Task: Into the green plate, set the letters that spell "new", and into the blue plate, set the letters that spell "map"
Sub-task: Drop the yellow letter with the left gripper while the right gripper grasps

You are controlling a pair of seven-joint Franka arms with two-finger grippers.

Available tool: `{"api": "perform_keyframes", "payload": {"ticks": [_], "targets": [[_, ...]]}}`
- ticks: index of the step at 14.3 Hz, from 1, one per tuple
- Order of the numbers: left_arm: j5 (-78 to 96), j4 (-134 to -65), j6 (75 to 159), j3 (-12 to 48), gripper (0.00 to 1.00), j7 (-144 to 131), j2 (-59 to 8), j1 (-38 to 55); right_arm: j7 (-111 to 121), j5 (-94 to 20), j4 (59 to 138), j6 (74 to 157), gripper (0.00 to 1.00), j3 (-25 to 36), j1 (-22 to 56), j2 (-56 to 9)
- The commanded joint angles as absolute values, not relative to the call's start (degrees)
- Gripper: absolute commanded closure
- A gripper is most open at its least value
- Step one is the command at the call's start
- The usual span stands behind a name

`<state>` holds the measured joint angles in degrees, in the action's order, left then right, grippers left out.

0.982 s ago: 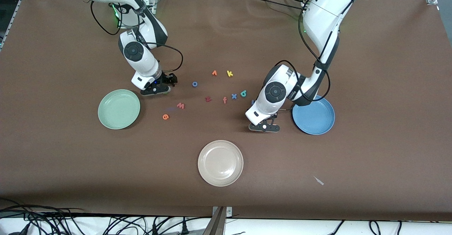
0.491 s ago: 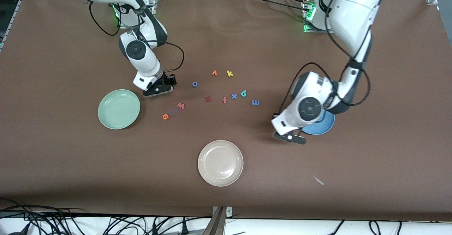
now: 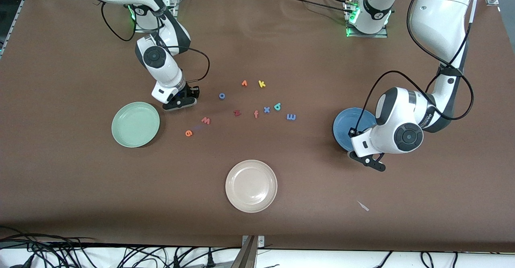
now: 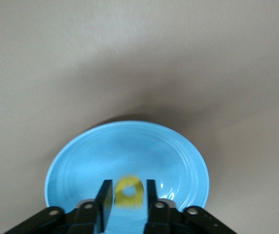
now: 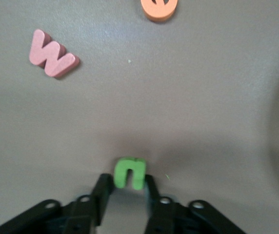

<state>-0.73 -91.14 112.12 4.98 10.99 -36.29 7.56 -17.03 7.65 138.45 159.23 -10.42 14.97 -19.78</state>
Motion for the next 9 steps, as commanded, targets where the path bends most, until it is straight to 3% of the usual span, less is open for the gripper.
{"api": "perform_keyframes", "payload": {"ticks": [1,5,9], "targets": [[-1.3,-92.6,111.3,5.6,0.00,10.1,-35.1,7.9,-17.3,7.9,138.0,160.6,0.76,-10.9,14.5,-21.3],[-1.4,-93.6,111.2,11.0,0.00,-4.3,-33.6,8.4,-16.4,7.9,137.8,158.8,0.80,-10.8,14.2,-18.0],[-1.5,-93.6,112.0,15.5,0.00,-28.4,-34.7,10.6,-12.3,7.9,137.5,150.1,0.80,-10.8,11.7,-11.3]]}}
